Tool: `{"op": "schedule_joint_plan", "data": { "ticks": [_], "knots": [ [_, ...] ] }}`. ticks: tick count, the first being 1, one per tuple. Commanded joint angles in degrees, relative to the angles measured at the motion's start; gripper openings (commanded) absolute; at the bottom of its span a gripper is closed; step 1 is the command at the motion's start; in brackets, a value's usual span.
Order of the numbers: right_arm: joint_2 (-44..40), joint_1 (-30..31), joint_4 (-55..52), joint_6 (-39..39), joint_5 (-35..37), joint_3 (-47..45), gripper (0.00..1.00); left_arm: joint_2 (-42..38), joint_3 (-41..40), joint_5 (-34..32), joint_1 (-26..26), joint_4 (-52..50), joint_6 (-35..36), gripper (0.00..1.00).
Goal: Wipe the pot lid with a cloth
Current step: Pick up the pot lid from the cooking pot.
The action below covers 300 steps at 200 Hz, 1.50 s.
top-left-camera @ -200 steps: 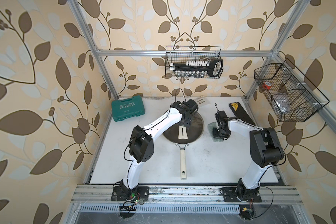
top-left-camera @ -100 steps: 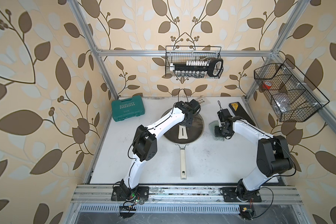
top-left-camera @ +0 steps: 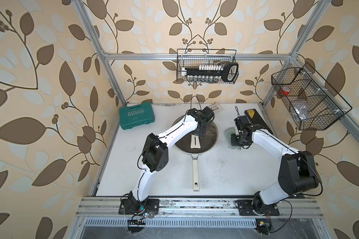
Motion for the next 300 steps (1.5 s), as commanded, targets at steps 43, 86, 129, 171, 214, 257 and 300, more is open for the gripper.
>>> {"op": "schedule_joint_plan", "data": {
  "ticks": [43,86,129,171,214,257,300],
  "knots": [
    [-2.35,0.14,-1.96,-0.1,1.09,-0.92,0.0,1.35,-0.77,3.67,0.19,1.53,-2.29,0.56],
    [-2.44,0.27,-1.77,0.02,0.83,-1.14,0.0,0.37,-4.62,5.48,1.23,3.3,-3.31,0.57],
    [-2.88,0.3,-1.9,-0.08,1.08,-1.4,0.0,-0.9,-7.91,6.7,1.96,5.63,-3.92,0.47],
    [-2.96,0.4,-1.92,0.03,1.08,-1.55,0.0,-0.76,-7.91,6.55,1.96,5.19,-3.75,0.36],
    [-2.17,0.48,-1.64,0.25,0.9,-1.56,0.0,-0.81,-7.02,6.81,1.74,4.76,-4.27,0.06],
    [-2.25,0.82,-1.77,0.45,0.99,-1.26,0.0,-2.23,-7.28,4.6,1.51,4.57,-6.42,0.0],
    [-3.53,1.15,-1.05,0.84,0.55,-1.41,0.0,-3.66,-5.91,1.05,1.52,4.39,-7.68,0.0]
  ]
}}
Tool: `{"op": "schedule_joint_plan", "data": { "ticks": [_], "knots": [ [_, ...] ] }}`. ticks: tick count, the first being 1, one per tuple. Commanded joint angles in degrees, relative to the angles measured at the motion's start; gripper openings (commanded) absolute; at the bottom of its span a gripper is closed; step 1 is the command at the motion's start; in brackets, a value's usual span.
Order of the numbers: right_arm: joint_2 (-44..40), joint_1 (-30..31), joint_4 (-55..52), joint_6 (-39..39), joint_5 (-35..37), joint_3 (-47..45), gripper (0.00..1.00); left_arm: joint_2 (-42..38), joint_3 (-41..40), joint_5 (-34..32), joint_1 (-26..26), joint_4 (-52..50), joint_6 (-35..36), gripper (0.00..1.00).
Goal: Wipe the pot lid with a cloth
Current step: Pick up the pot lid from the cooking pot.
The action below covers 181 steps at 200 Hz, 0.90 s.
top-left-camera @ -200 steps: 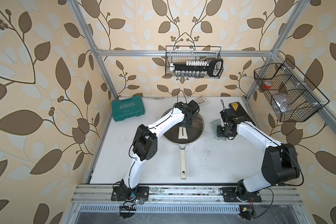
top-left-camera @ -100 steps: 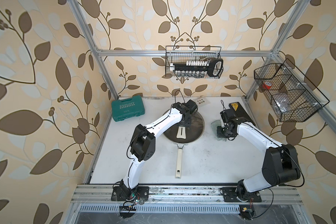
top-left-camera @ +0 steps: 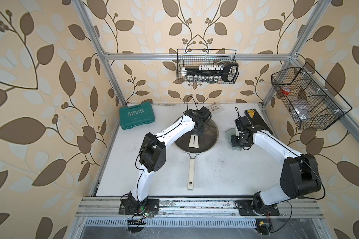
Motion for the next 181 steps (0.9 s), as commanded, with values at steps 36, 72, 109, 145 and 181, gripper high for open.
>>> {"op": "schedule_joint_plan", "data": {
  "ticks": [36,72,109,145,181],
  "knots": [
    [-2.53,1.08,0.68,0.95,-0.63,-0.1,0.0,-1.62,4.99,-2.8,-0.34,-1.59,-0.85,0.0],
    [-3.11,1.12,0.18,0.5,-0.92,0.63,0.0,-2.91,8.65,-4.11,-0.34,-0.52,1.11,0.0],
    [-4.19,1.15,-0.25,0.51,-1.0,1.2,0.0,-6.26,6.76,-3.72,-0.34,3.76,3.19,0.0],
    [-5.93,1.12,0.51,-0.32,-2.04,0.65,0.0,-13.22,-2.94,-2.15,-0.17,12.5,4.34,0.0],
    [-7.36,1.15,2.23,-0.28,-3.12,-0.49,0.0,-19.82,-9.21,0.9,0.24,19.2,7.1,0.0]
  ]
}}
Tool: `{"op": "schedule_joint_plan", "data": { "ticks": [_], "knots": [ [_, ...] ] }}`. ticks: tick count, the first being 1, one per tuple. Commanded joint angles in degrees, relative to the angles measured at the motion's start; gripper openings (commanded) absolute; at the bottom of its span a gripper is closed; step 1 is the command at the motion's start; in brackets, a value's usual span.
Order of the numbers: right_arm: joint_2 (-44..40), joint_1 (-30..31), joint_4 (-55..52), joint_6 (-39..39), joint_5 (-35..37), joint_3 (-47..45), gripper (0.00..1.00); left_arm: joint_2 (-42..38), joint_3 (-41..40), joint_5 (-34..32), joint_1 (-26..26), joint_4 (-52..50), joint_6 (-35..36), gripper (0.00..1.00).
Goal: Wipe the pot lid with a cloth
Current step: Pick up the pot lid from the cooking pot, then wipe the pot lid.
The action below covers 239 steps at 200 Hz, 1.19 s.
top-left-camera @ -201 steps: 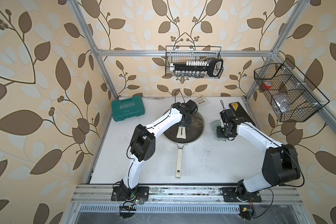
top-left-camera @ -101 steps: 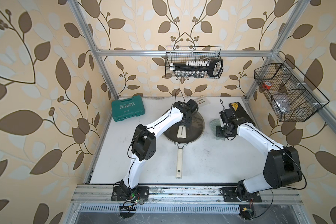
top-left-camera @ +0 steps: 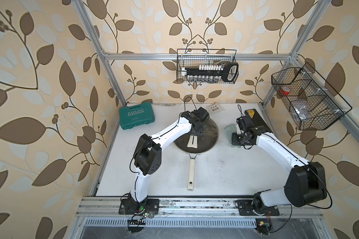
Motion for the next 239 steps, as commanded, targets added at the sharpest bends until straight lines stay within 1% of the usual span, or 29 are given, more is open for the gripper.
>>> {"op": "schedule_joint_plan", "data": {
  "ticks": [1,27,43,79,89,98,114,134,147,164,189,209,239],
  "knots": [
    [-1.42,0.19,1.38,-0.28,-1.52,-0.5,0.0,-12.26,0.13,-0.52,0.24,11.82,3.2,0.0],
    [-2.24,0.18,3.43,-0.3,-3.91,-1.45,0.0,-17.12,-3.63,0.01,0.68,15.08,5.4,0.0],
    [-2.83,0.22,4.93,-0.2,-5.17,-2.2,0.0,-20.41,-6.57,1.79,1.25,18.13,6.59,0.0],
    [-5.17,0.21,9.26,-0.76,-9.3,-4.01,0.0,-30.08,-16.24,6.16,4.01,27.54,6.41,0.0],
    [-6.25,0.21,10.72,-0.64,-11.08,-4.35,0.0,-33.58,-18.03,7.06,5.15,29.12,6.08,0.0],
    [-7.31,0.14,12.06,-0.42,-12.69,-4.55,0.0,-35.47,-19.71,9.44,6.46,30.59,6.55,0.0],
    [-8.4,-0.01,14.56,-1.07,-17.82,-4.57,0.0,-38.78,-21.42,12.18,8.99,31.38,5.58,0.0],
    [-8.63,-0.04,16.32,-1.33,-23.2,-3.32,0.0,-42.72,-24.14,15.48,11.5,33.43,6.04,0.0],
    [-8.72,-0.12,17.58,-0.69,-24.89,-3.02,0.0,-45.57,-26.79,18.35,12.72,36.28,6.52,0.0],
    [-9.14,-0.38,20.15,-0.54,-28.94,-3.06,0.0,-49.1,-31.12,23.49,14.6,42.09,7.44,0.0],
    [-9.13,-0.64,23.27,-0.68,-36.09,-2.4,0.0,-50.65,-35.01,35.29,19.47,49.2,5.89,0.0],
    [-8.38,-1.25,26.4,-0.09,-42.81,-1.57,0.0,-50.15,-37.94,42.27,22.26,55.76,2.68,0.0],
    [-8.27,-1.58,31.87,1.28,-52.28,-1.01,0.0,-49.48,-41.62,48.3,25.27,66.23,-3.1,0.0]
  ]
}}
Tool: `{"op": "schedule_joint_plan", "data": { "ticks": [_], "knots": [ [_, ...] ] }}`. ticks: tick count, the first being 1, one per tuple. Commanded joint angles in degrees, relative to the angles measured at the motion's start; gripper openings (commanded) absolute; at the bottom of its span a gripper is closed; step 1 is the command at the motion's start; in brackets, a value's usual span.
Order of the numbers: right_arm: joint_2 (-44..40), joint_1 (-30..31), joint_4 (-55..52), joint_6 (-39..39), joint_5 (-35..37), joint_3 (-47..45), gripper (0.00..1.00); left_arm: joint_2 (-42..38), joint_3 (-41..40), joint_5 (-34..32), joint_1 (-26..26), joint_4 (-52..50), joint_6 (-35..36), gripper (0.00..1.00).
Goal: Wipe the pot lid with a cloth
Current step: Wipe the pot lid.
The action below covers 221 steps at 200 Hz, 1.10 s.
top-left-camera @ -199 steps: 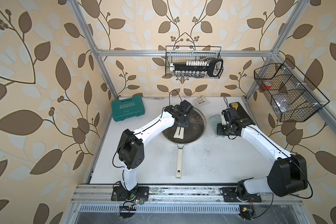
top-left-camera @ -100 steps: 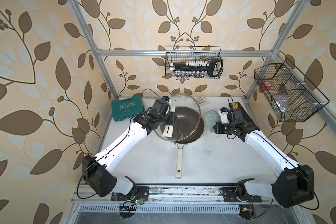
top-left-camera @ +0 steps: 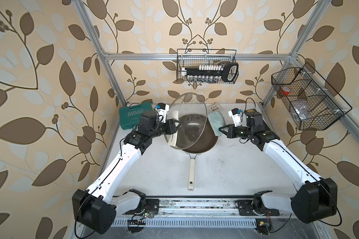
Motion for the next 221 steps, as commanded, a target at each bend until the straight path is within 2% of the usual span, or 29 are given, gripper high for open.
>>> {"op": "schedule_joint_plan", "data": {
  "ticks": [1,34,73,95,140,221],
  "knots": [
    [-0.06,-0.29,6.99,1.31,-11.54,2.49,0.0,-2.59,1.16,11.3,2.17,27.71,-5.24,0.0],
    [-2.1,-0.3,14.26,7.39,-15.83,3.11,0.0,-1.17,-1.74,15.2,4.71,40.7,-13.17,0.0],
    [-1.77,1.83,23.91,15.18,-18.42,3.77,0.0,4.19,-4.44,16.13,4.82,58.97,-26.83,0.0],
    [0.29,4.94,29.3,18.69,-19.47,5.19,0.0,5.57,-3.73,16.11,4.78,59.82,-28.25,0.0],
    [5.89,11.93,33.12,20.47,-19.64,10.93,0.0,5.22,-3.36,16.06,4.73,60.51,-28.61,0.0],
    [10.75,14.07,47.77,28.94,-21.43,12.32,0.0,7.92,-2.76,16.59,4.73,72.4,-39.6,0.0]
  ]
}}
